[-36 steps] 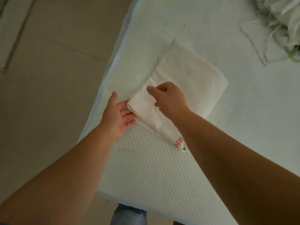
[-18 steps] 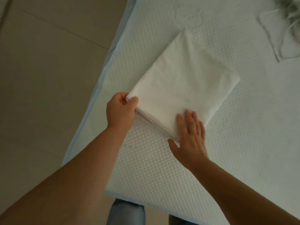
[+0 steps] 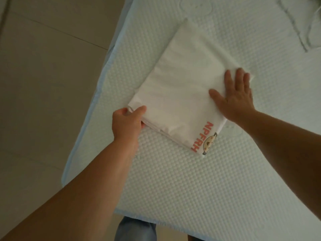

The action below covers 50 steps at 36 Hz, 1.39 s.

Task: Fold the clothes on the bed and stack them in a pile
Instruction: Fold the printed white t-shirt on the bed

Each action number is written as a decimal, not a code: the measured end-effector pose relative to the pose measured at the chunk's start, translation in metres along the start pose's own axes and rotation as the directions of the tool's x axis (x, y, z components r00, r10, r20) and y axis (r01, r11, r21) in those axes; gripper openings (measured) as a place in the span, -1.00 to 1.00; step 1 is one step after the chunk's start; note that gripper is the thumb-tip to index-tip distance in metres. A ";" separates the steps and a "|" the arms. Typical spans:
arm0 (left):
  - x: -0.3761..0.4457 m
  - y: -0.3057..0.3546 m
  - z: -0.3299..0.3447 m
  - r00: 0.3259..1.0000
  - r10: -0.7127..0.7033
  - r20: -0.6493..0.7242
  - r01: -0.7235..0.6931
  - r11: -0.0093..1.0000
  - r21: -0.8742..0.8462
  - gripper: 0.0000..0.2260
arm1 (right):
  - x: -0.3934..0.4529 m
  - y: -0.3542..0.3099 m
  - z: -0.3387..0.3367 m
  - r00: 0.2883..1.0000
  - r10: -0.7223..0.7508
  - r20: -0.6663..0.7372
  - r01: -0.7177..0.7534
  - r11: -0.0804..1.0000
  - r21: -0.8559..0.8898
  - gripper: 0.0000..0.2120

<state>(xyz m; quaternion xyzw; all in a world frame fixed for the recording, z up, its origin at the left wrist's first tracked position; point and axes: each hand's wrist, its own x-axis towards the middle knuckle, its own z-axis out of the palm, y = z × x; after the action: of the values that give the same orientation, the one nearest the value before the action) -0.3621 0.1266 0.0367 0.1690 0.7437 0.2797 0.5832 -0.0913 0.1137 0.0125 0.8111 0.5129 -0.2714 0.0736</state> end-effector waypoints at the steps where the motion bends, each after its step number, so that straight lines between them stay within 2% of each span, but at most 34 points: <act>1: -0.003 -0.002 0.004 1.000 -0.031 0.002 0.031 0.997 -0.071 -0.81 | 0.003 0.001 0.003 1.000 -0.003 0.008 0.003 1.000 0.012 -0.23; 4: -0.012 -0.005 0.014 0.992 -0.121 -0.020 0.115 0.973 -0.201 -0.89 | 0.002 -0.001 0.004 1.000 0.012 -0.001 -0.011 1.000 0.026 -0.23; 7: -0.018 0.000 0.017 0.977 -0.211 -0.008 0.202 0.945 -0.259 -0.88 | -0.016 -0.010 -0.001 0.991 0.018 -0.134 -0.017 1.000 0.015 -0.20; 9: -0.019 0.005 0.016 0.967 -0.251 0.051 0.255 0.927 -0.275 -0.87 | -0.042 -0.025 0.003 0.971 -0.081 -0.224 0.092 0.995 0.039 -0.21; 11: -0.020 0.011 0.017 0.960 -0.264 0.098 0.281 0.916 -0.287 -0.87 | -0.075 -0.042 0.018 0.954 -0.229 -0.192 0.248 0.965 0.081 -0.18; 13: -0.024 0.014 0.018 0.961 -0.257 0.107 0.277 0.908 -0.314 -0.88 | -0.104 -0.053 0.038 0.937 -0.346 -0.055 0.350 0.934 0.071 -0.10; 15: -0.029 0.015 0.019 0.967 -0.234 0.100 0.254 0.913 -0.319 -0.89 | -0.122 -0.056 0.056 0.924 -0.379 0.049 0.379 0.925 -0.002 -0.02; 16: -0.033 0.015 0.019 0.972 -0.213 0.099 0.234 0.918 -0.320 -0.89 | -0.124 -0.056 0.062 0.927 -0.371 0.054 0.373 0.928 -0.023 0.00; 20: -0.054 0.022 0.024 0.984 -0.127 0.124 0.166 0.907 -0.387 -0.86 | -0.122 -0.074 0.057 0.956 -0.277 -0.100 0.288 0.951 0.114 -0.03; 23: -0.077 0.035 0.029 0.982 -0.020 0.188 0.091 0.921 -0.379 -0.89 | -0.127 -0.092 0.032 0.943 -0.218 -0.250 0.292 0.903 0.314 -0.25; 25: -0.094 0.048 0.028 0.967 0.088 0.238 -0.005 0.944 -0.329 -0.92 | -0.135 -0.098 0.009 0.943 -0.167 -0.289 0.285 0.853 0.438 -0.42; 27: -0.108 0.062 0.023 0.925 0.195 0.327 -0.091 0.947 -0.307 -0.94 | -0.146 -0.098 -0.017 0.961 -0.131 -0.243 0.252 0.779 0.575 -0.53; 30: -0.124 0.080 0.006 0.852 0.263 0.452 -0.124 0.941 -0.315 -0.74 | -0.163 -0.090 -0.062 0.962 -0.125 -0.241 0.264 0.637 0.725 -0.71; 32: -0.129 0.083 -0.007 0.886 0.241 0.396 -0.132 0.950 -0.281 -0.67 | -0.173 -0.080 -0.096 0.966 -0.146 -0.212 0.257 0.558 0.789 -0.69; 35: -0.125 0.076 -0.024 0.974 0.159 0.160 -0.140 0.983 -0.122 -0.77 | -0.183 -0.055 -0.130 0.993 -0.076 -0.096 0.116 0.334 0.935 -0.72; 37: -0.118 0.066 -0.031 0.987 0.155 0.048 -0.157 0.987 0.026 -0.89 | -0.184 -0.032 -0.140 0.999 -0.050 0.012 -0.003 0.178 0.984 -0.80; 39: -0.113 0.055 -0.036 0.985 0.166 0.051 -0.172 0.976 0.132 -0.94 | -0.178 -0.007 -0.135 0.990 -0.068 0.121 -0.113 0.108 0.988 -0.65; 42: -0.103 0.035 -0.033 0.983 0.149 0.108 -0.169 0.962 0.214 -0.71 | -0.162 0.029 -0.103 0.943 -0.026 0.330 -0.322 0.162 0.933 -0.42; 44: -0.093 0.017 -0.025 0.976 0.149 0.156 -0.188 0.944 0.273 -0.68 | -0.153 0.047 -0.069 0.903 0.085 0.422 -0.430 0.170 0.887 -0.53; 46: -0.081 -0.001 -0.014 0.971 0.123 0.207 -0.195 0.904 0.380 -0.66 | -0.147 0.065 -0.036 0.861 0.252 0.442 -0.500 0.261 0.826 -0.71; 48: -0.069 -0.018 -0.006 0.969 0.106 0.222 -0.214 0.808 0.549 -0.59 | -0.144 0.079 -0.009 0.847 0.343 0.406 -0.527 0.444 0.724 -0.71; 50: -0.062 -0.031 -0.003 0.969 0.171 0.177 -0.246 0.695 0.676 -0.58 | -0.144 0.084 0.004 0.859 0.368 0.354 -0.507 0.528 0.681 -0.71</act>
<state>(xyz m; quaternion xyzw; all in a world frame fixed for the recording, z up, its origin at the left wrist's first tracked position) -0.3461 0.0655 0.0659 0.4718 0.7396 0.0369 0.4785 -0.0669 -0.0409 0.0704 0.8427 0.1232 -0.4985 -0.1620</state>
